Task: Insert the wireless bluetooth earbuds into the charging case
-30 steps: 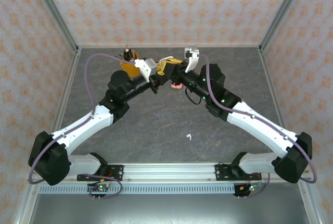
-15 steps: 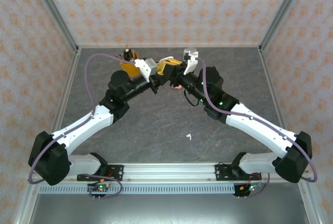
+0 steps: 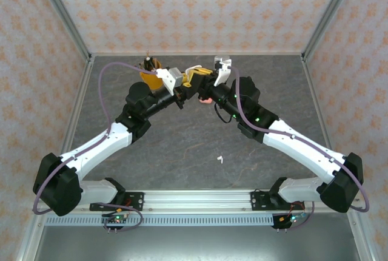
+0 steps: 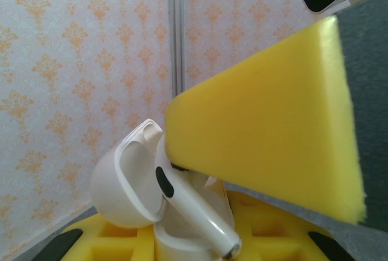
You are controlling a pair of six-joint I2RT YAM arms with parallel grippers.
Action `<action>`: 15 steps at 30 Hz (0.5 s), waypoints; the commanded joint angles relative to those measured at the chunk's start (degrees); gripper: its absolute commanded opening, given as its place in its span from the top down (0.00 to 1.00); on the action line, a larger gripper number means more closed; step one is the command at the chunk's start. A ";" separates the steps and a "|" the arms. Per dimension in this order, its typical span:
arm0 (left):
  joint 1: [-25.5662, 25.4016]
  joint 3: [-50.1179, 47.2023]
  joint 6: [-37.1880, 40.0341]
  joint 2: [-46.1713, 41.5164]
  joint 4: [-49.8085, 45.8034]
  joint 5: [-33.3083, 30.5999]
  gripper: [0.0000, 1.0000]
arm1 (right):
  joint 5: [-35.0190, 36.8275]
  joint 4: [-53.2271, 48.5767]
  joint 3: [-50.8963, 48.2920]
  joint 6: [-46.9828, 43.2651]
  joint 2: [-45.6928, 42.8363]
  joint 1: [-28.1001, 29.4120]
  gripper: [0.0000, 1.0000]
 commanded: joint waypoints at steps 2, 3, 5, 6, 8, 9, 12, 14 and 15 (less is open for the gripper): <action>-0.48 2.10 -0.16 -1.06 4.23 1.46 1.00 | 1.59 -1.14 2.23 -0.50 0.74 -0.68 0.79; -0.50 2.10 -0.24 -1.08 4.22 1.20 1.00 | 1.62 -1.32 2.30 -0.40 0.74 -0.68 0.79; -0.50 2.09 -0.23 -1.08 3.91 0.97 1.00 | 1.60 -1.53 2.14 -0.29 0.71 -0.78 0.79; -0.49 2.01 -0.24 -1.07 3.94 0.80 1.00 | 1.58 -1.81 2.13 -0.13 0.65 -0.78 0.79; -0.43 1.84 -0.24 -1.08 3.87 0.40 1.00 | 1.82 -2.18 1.75 0.10 0.65 -0.78 0.80; -0.45 1.67 -0.23 -1.08 3.86 0.28 1.00 | 2.00 -2.21 1.61 0.26 0.65 -0.85 0.80; -0.47 1.30 -0.65 -1.12 4.48 0.01 1.00 | 2.46 -2.57 1.01 0.82 0.74 -0.91 0.80; -0.45 1.15 -0.96 -1.03 4.66 -0.25 1.00 | 2.40 -2.76 0.72 1.16 0.83 -0.95 0.79; -0.49 1.08 -1.21 -1.03 4.65 -0.55 1.00 | 2.33 -2.98 0.64 1.30 0.92 -0.98 0.79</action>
